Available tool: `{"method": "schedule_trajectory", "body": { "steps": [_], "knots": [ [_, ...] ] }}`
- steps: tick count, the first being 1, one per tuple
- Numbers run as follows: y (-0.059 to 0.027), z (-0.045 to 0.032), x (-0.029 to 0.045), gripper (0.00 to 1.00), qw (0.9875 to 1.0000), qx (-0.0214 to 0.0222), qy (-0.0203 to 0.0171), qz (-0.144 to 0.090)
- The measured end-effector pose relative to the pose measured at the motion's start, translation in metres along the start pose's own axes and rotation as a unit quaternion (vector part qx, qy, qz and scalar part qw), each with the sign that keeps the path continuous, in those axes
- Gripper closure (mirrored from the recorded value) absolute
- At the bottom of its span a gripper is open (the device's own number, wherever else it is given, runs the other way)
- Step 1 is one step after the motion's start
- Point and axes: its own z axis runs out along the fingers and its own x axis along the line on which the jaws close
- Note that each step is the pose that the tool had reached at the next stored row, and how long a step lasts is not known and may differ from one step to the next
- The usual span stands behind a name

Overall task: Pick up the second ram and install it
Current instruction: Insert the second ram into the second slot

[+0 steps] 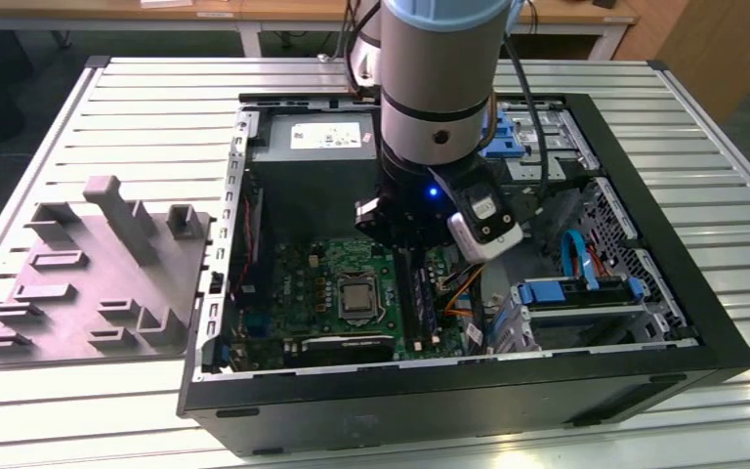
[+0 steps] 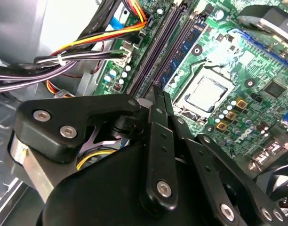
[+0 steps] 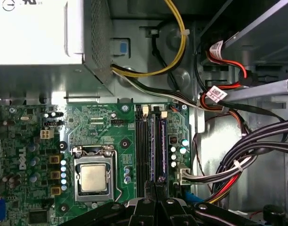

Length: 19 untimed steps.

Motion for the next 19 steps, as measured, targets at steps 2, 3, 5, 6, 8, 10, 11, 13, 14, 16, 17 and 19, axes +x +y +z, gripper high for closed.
{"method": "schedule_trajectory", "body": {
  "steps": [2,3,5,6,8,10,11,13,14,16,17,19],
  "knots": [
    [0.0,0.0013,0.0001,0.89,1.0,-0.0007,-0.0004,-0.001],
    [-0.0002,0.002,0.0002,0.89,1.0,-0.0013,-0.0006,-0.002],
    [-0.0007,0.0047,0.0003,0.89,1.0,-0.0023,-0.0007,-0.003],
    [-0.0012,0.0064,0.0004,0.89,1.0,-0.0023,-0.0007,-0.003],
    [-0.0023,0.0095,0.0006,0.89,1.0,-0.0024,-0.0007,-0.003],
    [-0.0029,0.011,0.0007,0.89,1.0,-0.0022,-0.0007,-0.001],
    [-0.003,0.0111,0.0006,0.89,1.0,-0.0022,-0.0007,-0.001],
    [-0.0059,0.012,0.0008,0.89,1.0,-0.0049,-0.0008,-0.001],
    [-0.0064,0.0127,0.0009,0.89,1.0,-0.0064,-0.0008,-0.001],
    [-0.0066,0.0134,0.001,0.89,1.0,-0.0087,-0.0007,-0.001],
    [-0.0065,0.0134,0.001,0.89,1.0,-0.0088,-0.0007,-0.001],
    [-0.0066,0.0136,0.0009,0.89,1.0,-0.009,-0.0007,-0.001]
  ]
}}
